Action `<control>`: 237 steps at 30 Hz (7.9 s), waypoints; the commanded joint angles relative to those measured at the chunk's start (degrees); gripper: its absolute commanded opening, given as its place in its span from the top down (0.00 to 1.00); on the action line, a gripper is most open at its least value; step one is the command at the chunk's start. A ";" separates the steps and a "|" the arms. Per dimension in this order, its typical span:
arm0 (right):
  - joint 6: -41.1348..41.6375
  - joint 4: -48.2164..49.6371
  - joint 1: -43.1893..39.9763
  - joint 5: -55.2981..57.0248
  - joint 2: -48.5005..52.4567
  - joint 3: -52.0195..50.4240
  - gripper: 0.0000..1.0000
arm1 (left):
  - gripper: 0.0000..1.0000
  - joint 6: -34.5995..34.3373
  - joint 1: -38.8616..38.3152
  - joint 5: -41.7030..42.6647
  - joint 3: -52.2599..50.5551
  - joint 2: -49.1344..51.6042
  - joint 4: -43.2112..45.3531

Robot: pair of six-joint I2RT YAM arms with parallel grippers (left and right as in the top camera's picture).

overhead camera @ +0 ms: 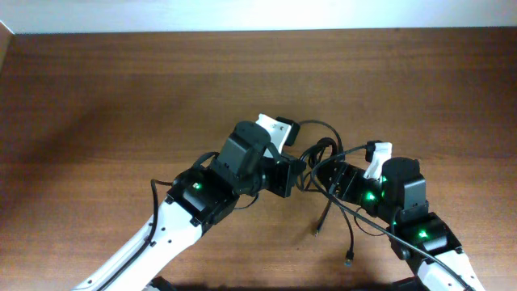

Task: Untangle cables

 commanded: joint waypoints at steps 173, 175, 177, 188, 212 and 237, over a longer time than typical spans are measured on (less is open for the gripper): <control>-26.08 6.69 -0.28 -23.87 -13.44 0.81 0.21 | 1.00 52.00 7.82 3.85 0.92 -1.81 -4.09; -26.08 6.69 -0.28 -23.80 -13.44 0.81 0.21 | 1.00 52.06 9.75 7.30 0.92 -2.14 -4.26; -26.08 6.49 -0.28 -22.47 -13.44 0.81 0.21 | 1.00 53.46 11.45 12.26 0.92 -2.54 -4.48; -26.10 6.25 -0.28 -22.14 -13.44 0.81 0.21 | 1.00 54.55 17.81 30.88 0.92 -2.80 -4.20; -33.22 8.57 -0.22 -33.55 -13.44 0.81 0.21 | 1.00 46.56 10.62 24.61 0.92 -2.69 2.95; -33.57 10.16 -0.22 -34.60 -13.44 0.81 0.69 | 1.00 46.14 3.56 14.27 0.90 -2.62 -1.20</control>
